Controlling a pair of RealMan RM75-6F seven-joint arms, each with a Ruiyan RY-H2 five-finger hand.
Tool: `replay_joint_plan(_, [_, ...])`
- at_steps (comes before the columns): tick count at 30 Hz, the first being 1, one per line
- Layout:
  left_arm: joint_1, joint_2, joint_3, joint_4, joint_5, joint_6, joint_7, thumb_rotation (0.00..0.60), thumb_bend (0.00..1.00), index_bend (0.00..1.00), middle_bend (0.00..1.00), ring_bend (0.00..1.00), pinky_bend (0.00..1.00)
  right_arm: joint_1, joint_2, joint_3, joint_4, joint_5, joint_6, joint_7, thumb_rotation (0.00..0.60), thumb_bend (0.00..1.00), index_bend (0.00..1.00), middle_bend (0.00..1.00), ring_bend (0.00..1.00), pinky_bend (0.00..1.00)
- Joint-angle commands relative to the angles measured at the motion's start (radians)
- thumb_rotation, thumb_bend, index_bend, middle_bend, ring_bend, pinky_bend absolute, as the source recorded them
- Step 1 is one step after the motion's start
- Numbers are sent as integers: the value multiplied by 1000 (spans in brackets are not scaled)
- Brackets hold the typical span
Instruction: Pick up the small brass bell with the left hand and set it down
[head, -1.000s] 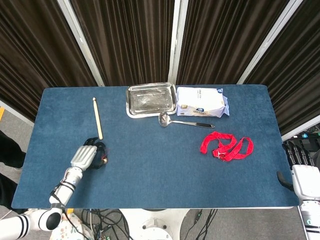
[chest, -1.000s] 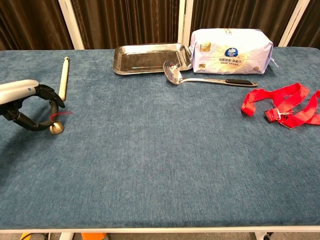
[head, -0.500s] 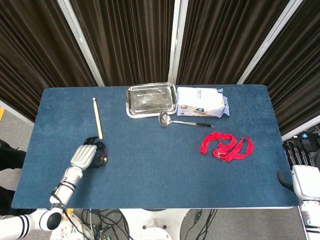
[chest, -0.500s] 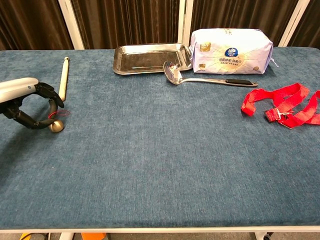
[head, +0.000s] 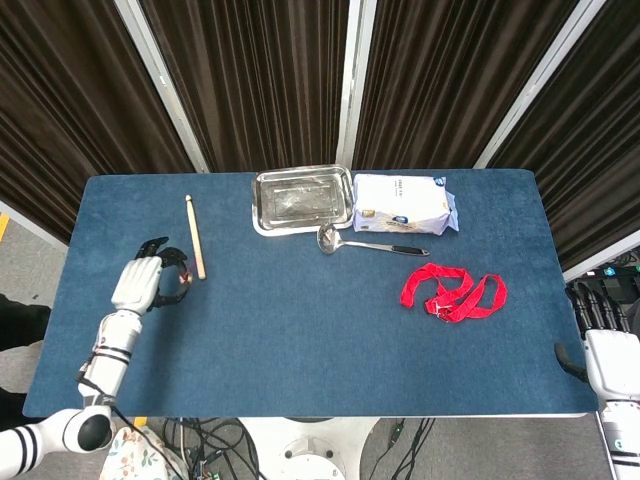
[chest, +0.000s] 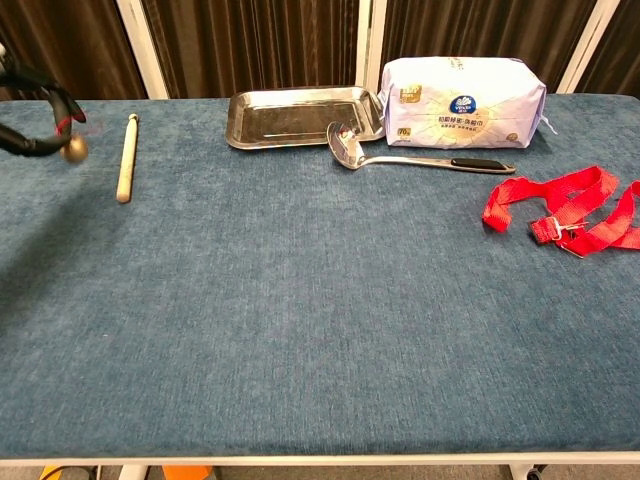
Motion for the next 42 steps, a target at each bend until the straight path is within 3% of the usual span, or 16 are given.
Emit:
replay_joint_plan(1, [-14,74,41,-3,50,-15,209,600,410,692,323,83,72,2,-3,0,-1,-1,-3,-1,600,268,0,0,0,0])
replay_joint_plan(2, [-17,40,45,-5,27,6,264,600,407,694,323,83,69,3,-4,-1,-2,-3,-2,-3,600,269,0,0,0,0])
replay_joint_plan(5, [-22,49,23,-93,-78,-120,113,600,402,697,320,83,52,2,-4,-3,-5,-4,-2,-8,600,269,0,0,0,0])
replay_joint_plan(6, [-31,53,40,-74,-40,-113,157,600,404,697,316,83,38,2,-2,-2,-6,-3,-1,-9,600,269,0,0,0,0])
replay_joint_plan(9, [-32,-24,91,27,95,60,408,600,403,704,309,83,22,1,3,2,-7,4,0,-8,600,269,0,0,0,0])
replay_joint_plan(10, [-25,-40,79,-2,64,49,357,600,400,708,309,83,27,0,4,2,-8,5,-1,-8,600,268,0,0,0,0])
replay_joint_plan(11, [-19,-24,50,-81,-14,-46,180,600,398,708,308,83,28,0,4,1,-7,6,-1,-6,600,269,0,0,0,0])
replay_joint_plan(12, [-24,5,38,-100,-38,-101,114,600,405,703,298,82,23,-1,4,0,-6,6,-2,-5,600,269,0,0,0,0])
replay_joint_plan(13, [-35,21,55,-63,0,-76,197,600,412,700,285,78,13,-1,3,-1,-4,6,-4,-5,600,269,0,0,0,0])
replay_joint_plan(14, [-45,-2,92,16,79,13,385,600,413,701,281,76,10,-1,2,-1,-2,6,-5,-3,600,269,0,0,0,0])
replay_joint_plan(15, [-39,-30,99,25,84,42,416,600,403,708,281,72,17,-1,0,-1,0,6,-5,-1,600,268,0,0,0,0])
replay_joint_plan(17, [-24,-33,68,-52,-8,-38,230,600,385,715,290,71,18,0,-3,-1,5,8,-9,3,600,269,0,0,0,0])
replay_joint_plan(20, [-34,-43,96,20,34,-19,301,600,389,710,279,71,0,2,-7,-2,10,8,-12,7,600,269,0,0,0,0])
replay_joint_plan(23, [-27,-66,94,26,11,-56,214,600,384,709,279,71,0,2,-9,-3,14,9,-14,5,600,269,0,0,0,0])
replay_joint_plan(30, [-25,-143,118,135,28,-63,191,600,384,707,279,70,0,2,-12,-4,20,13,-19,7,600,269,0,0,0,0])
replay_joint_plan(42, [-21,-175,120,177,24,-85,152,600,383,672,280,71,0,1,-13,-6,26,13,-21,6,600,268,0,0,0,0])
